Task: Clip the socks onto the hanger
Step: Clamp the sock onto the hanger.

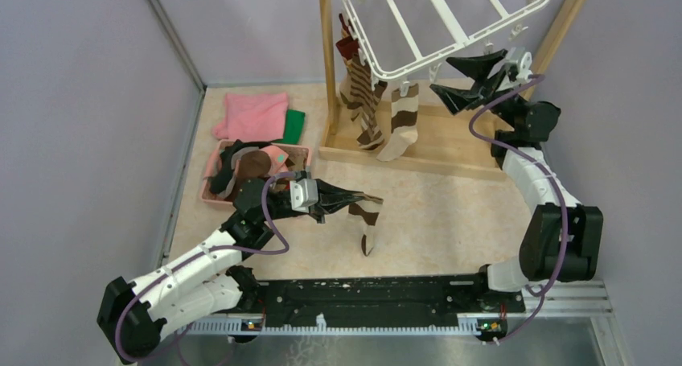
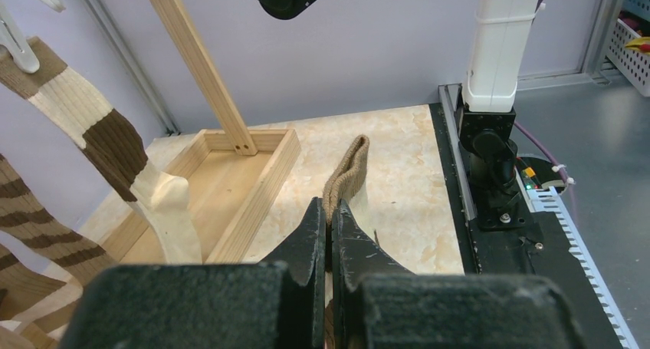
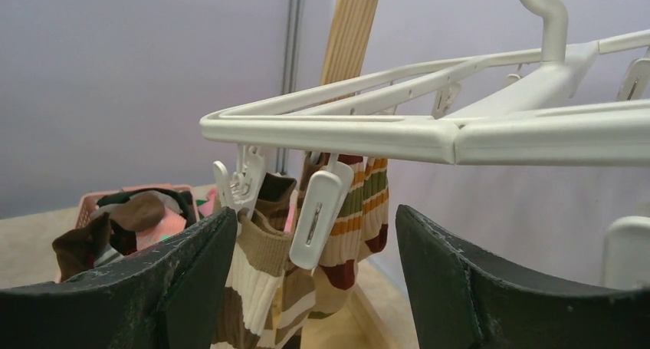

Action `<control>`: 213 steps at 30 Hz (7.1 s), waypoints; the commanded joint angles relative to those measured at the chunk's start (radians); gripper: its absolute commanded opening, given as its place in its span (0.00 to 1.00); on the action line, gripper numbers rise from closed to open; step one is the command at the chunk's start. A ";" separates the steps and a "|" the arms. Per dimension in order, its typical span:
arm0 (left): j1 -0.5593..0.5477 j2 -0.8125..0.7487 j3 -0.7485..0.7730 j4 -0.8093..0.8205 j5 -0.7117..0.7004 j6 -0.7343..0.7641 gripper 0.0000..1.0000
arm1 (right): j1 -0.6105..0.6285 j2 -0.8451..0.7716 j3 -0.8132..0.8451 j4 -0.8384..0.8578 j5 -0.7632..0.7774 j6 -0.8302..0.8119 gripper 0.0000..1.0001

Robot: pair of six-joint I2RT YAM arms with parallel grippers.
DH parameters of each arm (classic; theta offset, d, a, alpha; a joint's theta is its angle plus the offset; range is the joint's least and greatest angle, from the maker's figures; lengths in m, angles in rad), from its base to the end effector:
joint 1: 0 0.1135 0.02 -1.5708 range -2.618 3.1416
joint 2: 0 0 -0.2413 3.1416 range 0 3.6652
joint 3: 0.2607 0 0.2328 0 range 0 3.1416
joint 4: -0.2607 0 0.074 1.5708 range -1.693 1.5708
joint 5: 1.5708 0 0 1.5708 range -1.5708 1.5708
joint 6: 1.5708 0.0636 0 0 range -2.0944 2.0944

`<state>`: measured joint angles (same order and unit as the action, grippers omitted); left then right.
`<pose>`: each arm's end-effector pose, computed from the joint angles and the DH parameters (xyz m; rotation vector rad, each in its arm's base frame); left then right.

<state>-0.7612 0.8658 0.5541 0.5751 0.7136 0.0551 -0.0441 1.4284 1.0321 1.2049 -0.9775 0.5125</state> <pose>0.1262 -0.1778 0.3172 1.1032 0.9478 -1.0477 0.2941 0.0398 0.4001 -0.7168 0.9493 0.7849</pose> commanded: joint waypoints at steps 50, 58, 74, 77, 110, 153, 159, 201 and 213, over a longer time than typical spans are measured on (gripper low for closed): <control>-0.004 0.000 0.044 0.032 0.012 0.017 0.00 | -0.004 0.016 -0.018 0.270 0.026 0.169 0.71; -0.006 0.001 0.046 0.034 0.014 0.015 0.00 | -0.008 0.014 -0.018 0.221 0.061 0.149 0.76; -0.006 0.006 0.054 0.031 0.014 0.017 0.00 | -0.008 0.105 0.056 0.220 0.101 0.220 0.78; -0.005 0.006 0.055 0.029 0.014 0.020 0.00 | -0.009 0.136 0.074 0.261 0.092 0.263 0.78; -0.006 0.014 0.062 0.019 0.004 0.030 0.00 | -0.007 0.316 0.264 0.515 0.005 0.552 0.78; -0.006 0.029 0.079 0.041 0.015 0.006 0.00 | -0.008 -0.132 -0.117 -0.157 0.048 -0.038 0.88; -0.006 0.055 0.089 0.069 -0.024 -0.009 0.00 | -0.007 -0.291 -0.260 -0.279 0.120 -0.080 0.88; -0.015 0.298 0.208 0.236 -0.139 -0.146 0.00 | 0.410 -0.677 -0.546 -0.560 0.174 -0.315 0.68; -0.015 0.291 0.211 0.235 -0.105 -0.159 0.00 | 0.459 -0.672 -0.594 -0.440 0.143 -0.386 0.50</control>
<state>-0.7723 1.1572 0.7204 0.7418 0.5800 -0.0860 0.3962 0.7612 0.4507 0.6552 -0.8127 0.1654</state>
